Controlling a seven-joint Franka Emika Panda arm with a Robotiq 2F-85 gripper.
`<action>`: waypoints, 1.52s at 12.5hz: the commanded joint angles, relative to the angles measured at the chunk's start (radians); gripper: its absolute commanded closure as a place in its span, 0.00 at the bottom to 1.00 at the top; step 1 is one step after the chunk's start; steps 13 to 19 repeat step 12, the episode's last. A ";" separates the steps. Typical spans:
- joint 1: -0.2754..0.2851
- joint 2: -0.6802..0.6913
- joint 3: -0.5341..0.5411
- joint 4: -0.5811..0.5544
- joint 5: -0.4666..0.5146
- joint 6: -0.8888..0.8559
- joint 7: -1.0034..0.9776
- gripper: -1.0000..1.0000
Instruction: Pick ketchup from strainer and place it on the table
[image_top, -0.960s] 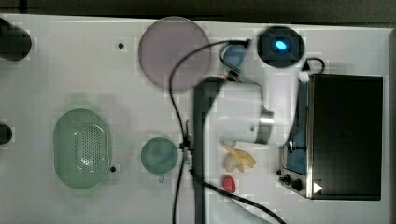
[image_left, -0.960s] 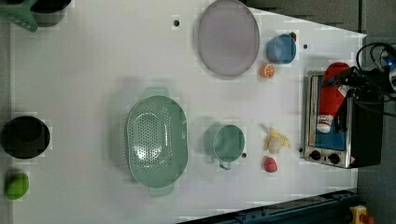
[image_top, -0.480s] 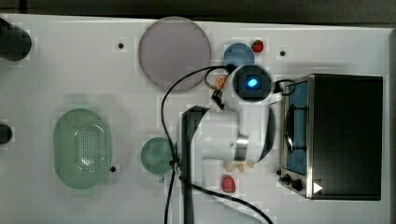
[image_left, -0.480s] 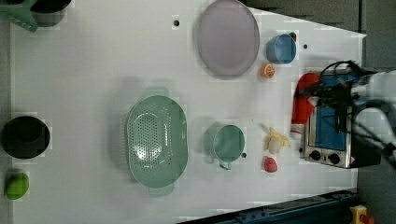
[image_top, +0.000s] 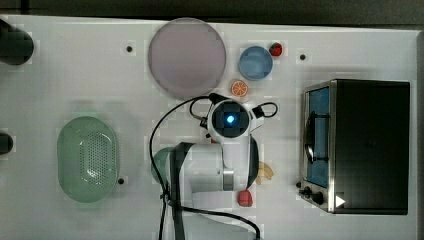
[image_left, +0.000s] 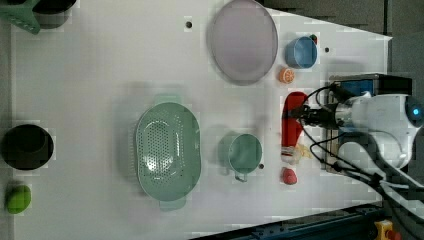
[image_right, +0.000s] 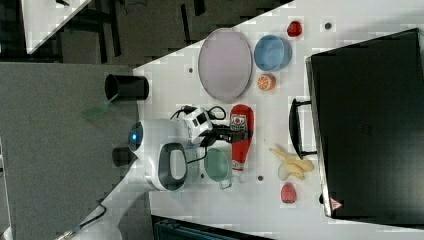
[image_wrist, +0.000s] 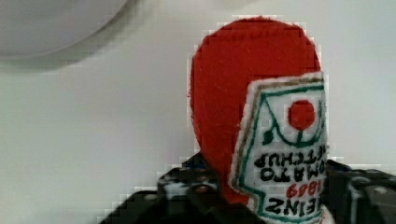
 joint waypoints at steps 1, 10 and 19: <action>-0.007 0.047 -0.006 -0.011 0.002 0.095 -0.044 0.27; -0.007 -0.136 0.005 0.141 0.002 -0.012 0.034 0.00; -0.006 -0.170 0.011 0.256 0.002 -0.190 0.112 0.00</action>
